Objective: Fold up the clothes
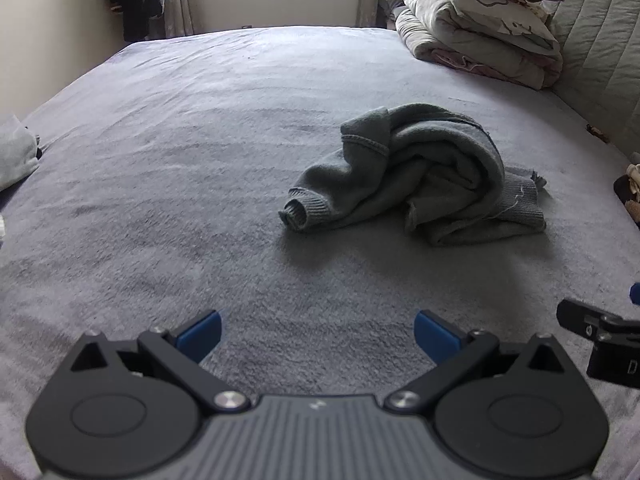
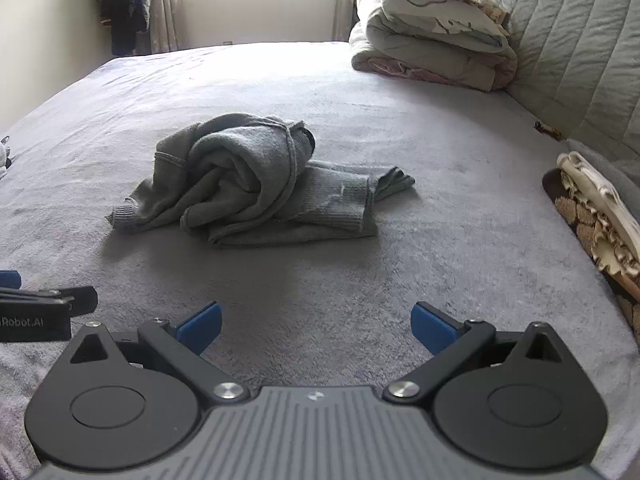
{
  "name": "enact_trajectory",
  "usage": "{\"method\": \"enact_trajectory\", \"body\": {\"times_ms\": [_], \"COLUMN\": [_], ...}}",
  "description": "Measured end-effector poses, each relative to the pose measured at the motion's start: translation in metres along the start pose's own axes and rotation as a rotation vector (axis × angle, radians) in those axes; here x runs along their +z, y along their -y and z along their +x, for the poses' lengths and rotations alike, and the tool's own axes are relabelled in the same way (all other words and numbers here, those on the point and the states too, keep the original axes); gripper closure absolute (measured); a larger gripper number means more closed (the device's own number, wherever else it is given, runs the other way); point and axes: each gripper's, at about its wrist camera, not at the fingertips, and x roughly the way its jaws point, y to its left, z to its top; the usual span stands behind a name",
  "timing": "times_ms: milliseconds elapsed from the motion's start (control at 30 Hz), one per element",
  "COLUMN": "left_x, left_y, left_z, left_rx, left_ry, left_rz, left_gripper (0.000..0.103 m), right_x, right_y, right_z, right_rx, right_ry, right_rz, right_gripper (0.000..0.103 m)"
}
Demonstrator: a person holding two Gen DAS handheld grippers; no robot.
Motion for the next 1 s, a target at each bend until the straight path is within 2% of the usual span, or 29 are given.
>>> {"method": "enact_trajectory", "body": {"times_ms": [133,367,667,733,1000], "left_x": [-0.005,-0.003,0.003,0.004,0.012], "left_y": [-0.004,-0.008,-0.012,-0.013,-0.017], "left_z": [-0.003,-0.002,0.004,0.007,0.016], "left_rx": [-0.016,0.028,0.031,0.069,0.077], "left_ry": [0.013,-0.008,-0.009,-0.015,-0.015], "left_rz": [-0.012,0.003,-0.011,-0.027,-0.032], "left_gripper": [0.0,0.0,0.0,0.0,0.0], "right_x": [0.003,0.007,0.008,0.01,0.015], "right_y": [-0.002,-0.007,-0.009,-0.009,-0.012], "right_z": [-0.002,-0.006,0.001,0.004,0.014], "right_rx": [-0.009,-0.005,0.01,0.018,0.006], "right_ry": [0.008,0.032,0.026,0.023,0.031], "right_rz": [-0.011,-0.007,0.023,0.032,0.029], "right_gripper": [0.0,0.0,0.0,0.0,0.0]}}
